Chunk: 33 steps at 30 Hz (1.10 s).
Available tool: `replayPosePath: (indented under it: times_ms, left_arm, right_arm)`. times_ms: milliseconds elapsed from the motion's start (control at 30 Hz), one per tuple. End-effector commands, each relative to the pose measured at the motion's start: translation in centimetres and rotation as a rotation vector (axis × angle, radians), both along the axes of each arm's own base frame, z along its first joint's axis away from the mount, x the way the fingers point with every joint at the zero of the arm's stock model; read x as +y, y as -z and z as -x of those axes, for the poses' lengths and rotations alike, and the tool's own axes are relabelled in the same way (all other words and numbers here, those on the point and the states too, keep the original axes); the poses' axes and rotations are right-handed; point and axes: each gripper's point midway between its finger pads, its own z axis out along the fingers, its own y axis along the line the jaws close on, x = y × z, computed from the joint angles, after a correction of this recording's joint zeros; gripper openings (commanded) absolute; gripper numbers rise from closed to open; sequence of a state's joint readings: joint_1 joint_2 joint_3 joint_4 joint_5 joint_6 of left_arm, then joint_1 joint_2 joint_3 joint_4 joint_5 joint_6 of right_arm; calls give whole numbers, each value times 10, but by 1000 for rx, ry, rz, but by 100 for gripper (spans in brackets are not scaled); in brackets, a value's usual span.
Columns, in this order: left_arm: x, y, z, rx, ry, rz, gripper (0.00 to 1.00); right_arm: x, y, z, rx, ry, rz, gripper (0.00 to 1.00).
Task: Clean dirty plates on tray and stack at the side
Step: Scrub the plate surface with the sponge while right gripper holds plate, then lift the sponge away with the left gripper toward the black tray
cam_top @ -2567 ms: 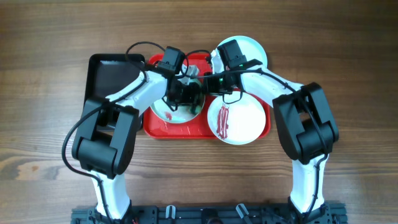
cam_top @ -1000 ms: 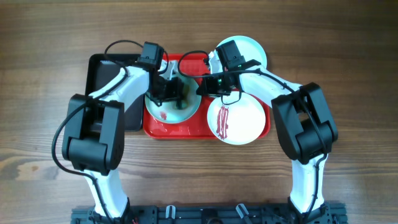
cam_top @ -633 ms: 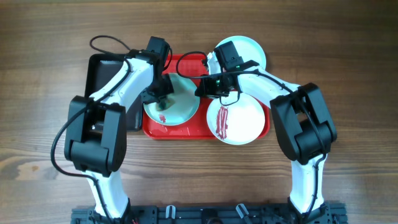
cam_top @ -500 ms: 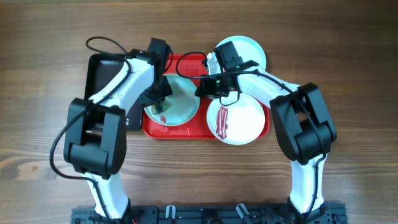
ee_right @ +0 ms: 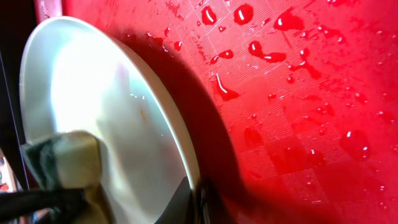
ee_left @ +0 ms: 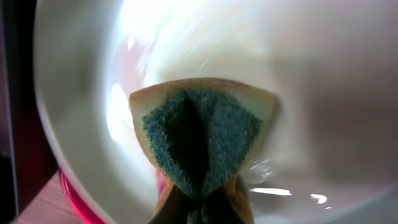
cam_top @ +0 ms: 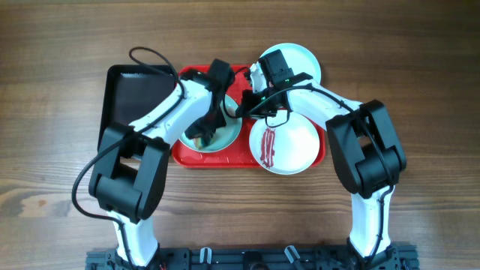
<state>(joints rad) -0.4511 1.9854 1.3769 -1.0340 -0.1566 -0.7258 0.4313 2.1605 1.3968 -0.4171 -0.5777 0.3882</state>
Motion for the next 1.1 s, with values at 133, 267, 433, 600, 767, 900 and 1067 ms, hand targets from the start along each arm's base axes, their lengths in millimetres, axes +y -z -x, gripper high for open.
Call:
replayPosePath:
  times_ms: [133, 267, 433, 600, 767, 900, 1067]
  left_arm:
    - [-7, 11, 23, 64, -21, 67, 4]
    - [-4, 12, 5, 2, 16, 64, 4]
    - [36, 4, -22, -139, -62, -123, 4]
    - [55, -8, -47, -285, -110, -243, 4]
    - [44, -12, -74, -403, -132, -192, 4]
    - [32, -16, -94, -482, -141, -123, 4]
    - [14, -31, -115, -448, -75, 84, 4]
  right_arm:
    - [2, 11, 5, 34, -7, -4, 4]
    - [1, 12, 6, 38, -6, 2, 4]
    - [0, 13, 5, 36, -2, 8, 4]
    - [0, 13, 5, 36, 0, 13, 4]
    - [-1, 14, 5, 35, 3, 20, 4]
    - [-2, 15, 4, 34, 5, 27, 4]
    - [-4, 15, 4, 34, 8, 34, 4]
